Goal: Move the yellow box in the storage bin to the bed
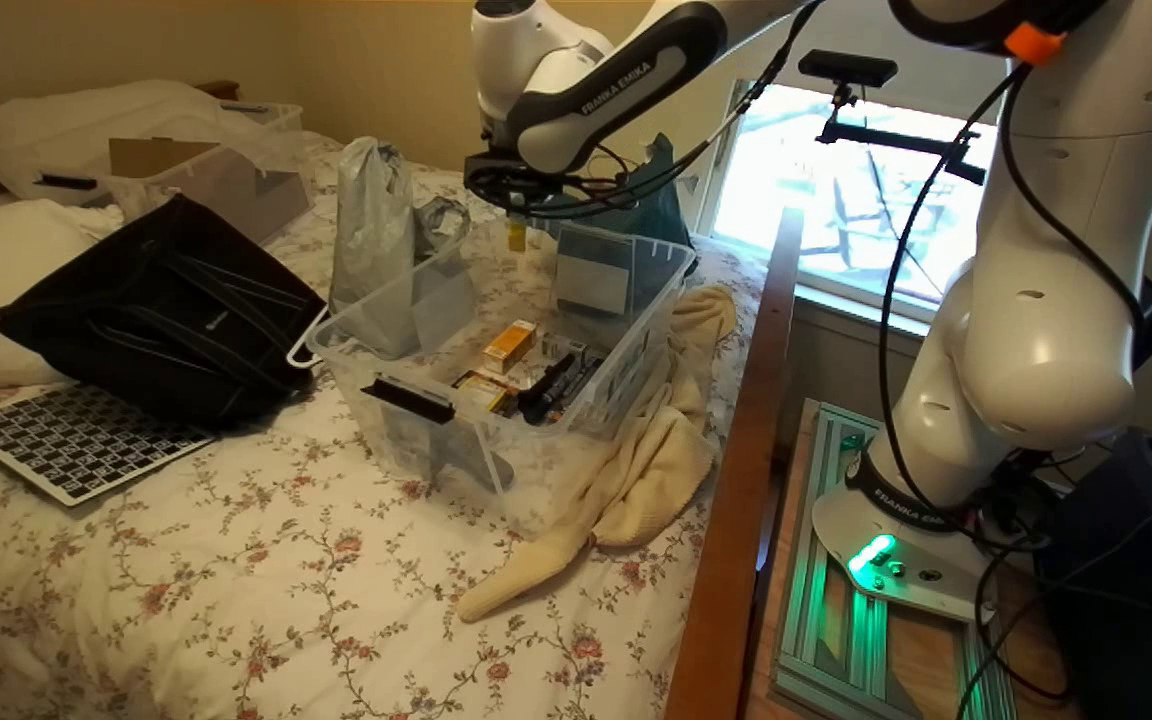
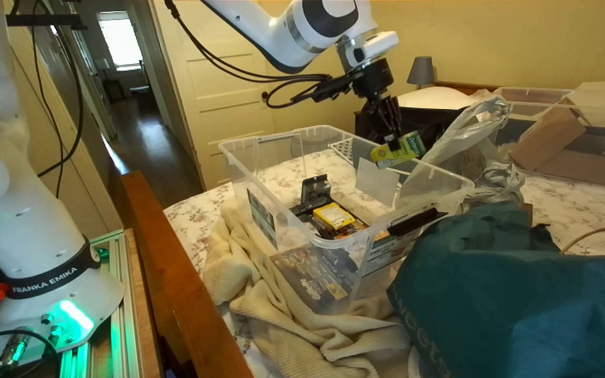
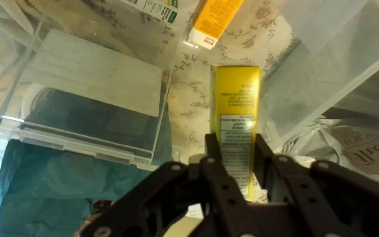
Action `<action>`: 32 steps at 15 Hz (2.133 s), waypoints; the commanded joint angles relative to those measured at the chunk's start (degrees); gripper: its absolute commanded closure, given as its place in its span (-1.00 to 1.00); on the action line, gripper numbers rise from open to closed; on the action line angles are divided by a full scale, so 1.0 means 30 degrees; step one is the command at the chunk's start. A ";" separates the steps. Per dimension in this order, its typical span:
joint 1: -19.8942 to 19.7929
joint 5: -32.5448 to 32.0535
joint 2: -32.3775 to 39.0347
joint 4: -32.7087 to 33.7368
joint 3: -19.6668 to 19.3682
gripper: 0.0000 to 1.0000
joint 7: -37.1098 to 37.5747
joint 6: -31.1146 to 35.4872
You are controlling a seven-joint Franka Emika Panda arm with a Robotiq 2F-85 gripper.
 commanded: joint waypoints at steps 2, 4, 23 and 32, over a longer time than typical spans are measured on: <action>-0.0217 -0.0973 0.0257 0.1818 0.0391 0.86 -0.1048 -0.0695; -0.0449 -0.0342 0.0618 0.2525 0.0640 0.86 -0.1996 -0.0459; -0.1619 0.7472 0.6606 1.0125 0.1773 0.86 -0.6219 -0.1580; -0.1909 0.9177 0.8889 1.3326 0.1802 0.86 -0.5667 -0.4328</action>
